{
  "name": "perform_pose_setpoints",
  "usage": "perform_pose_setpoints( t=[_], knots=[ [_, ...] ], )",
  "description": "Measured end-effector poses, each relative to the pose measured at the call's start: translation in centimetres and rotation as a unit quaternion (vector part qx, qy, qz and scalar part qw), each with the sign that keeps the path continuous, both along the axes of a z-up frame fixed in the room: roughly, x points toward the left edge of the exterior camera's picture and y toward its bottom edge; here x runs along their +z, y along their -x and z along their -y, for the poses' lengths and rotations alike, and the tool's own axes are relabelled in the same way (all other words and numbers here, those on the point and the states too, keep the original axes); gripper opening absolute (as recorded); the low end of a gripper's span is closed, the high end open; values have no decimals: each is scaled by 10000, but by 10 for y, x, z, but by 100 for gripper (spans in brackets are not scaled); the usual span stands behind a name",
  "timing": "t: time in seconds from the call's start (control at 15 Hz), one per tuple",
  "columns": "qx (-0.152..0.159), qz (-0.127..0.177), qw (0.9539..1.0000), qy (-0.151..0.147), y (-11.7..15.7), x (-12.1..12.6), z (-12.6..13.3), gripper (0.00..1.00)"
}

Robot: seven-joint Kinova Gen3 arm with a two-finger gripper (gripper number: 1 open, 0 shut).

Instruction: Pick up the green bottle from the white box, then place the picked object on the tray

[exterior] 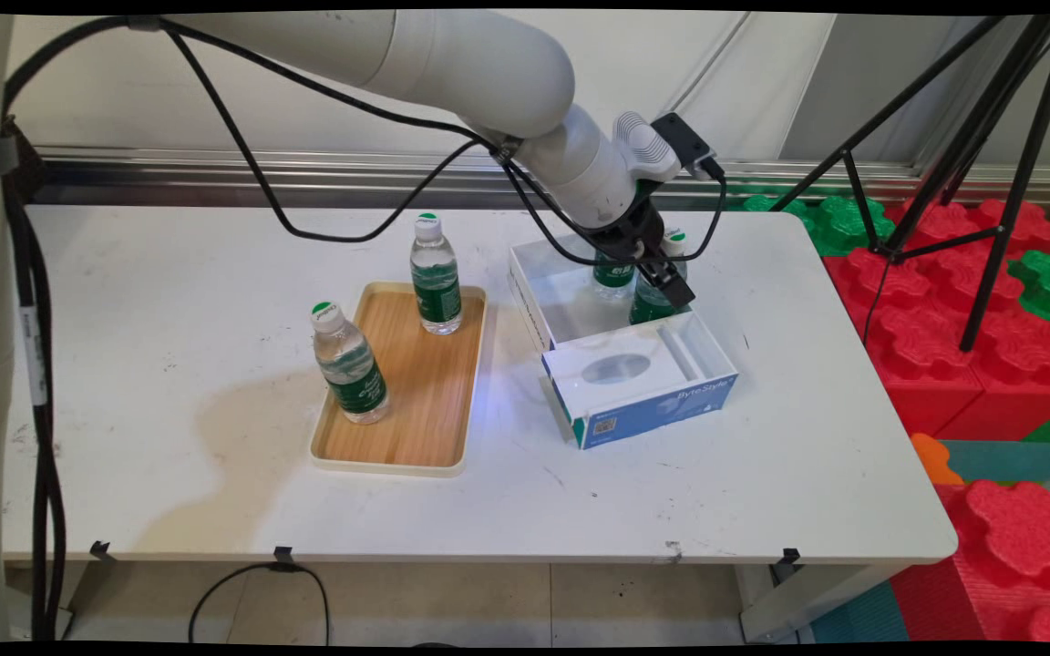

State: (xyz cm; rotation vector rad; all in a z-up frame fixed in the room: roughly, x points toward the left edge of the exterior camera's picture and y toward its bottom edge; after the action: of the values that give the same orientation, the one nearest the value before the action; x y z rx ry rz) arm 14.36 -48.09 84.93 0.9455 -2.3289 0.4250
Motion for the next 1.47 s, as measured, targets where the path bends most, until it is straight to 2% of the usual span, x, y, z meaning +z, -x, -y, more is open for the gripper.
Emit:
perform_pose_setpoints(
  t=[0.13, 0.2, 0.87, 1.13, 1.47],
  knots=[
    [43, -65, 10000, -3, -1, -5, 2, 100],
    [55, -94, 9999, -1, -1, -7, 3, 0],
    [140, -272, 9995, 11, -11, -6, 4, 0],
    [175, -378, 9991, 72, -19, 27, 4, 0],
    [119, -463, 9988, 88, -32, 90, -7, 0]
  ],
)
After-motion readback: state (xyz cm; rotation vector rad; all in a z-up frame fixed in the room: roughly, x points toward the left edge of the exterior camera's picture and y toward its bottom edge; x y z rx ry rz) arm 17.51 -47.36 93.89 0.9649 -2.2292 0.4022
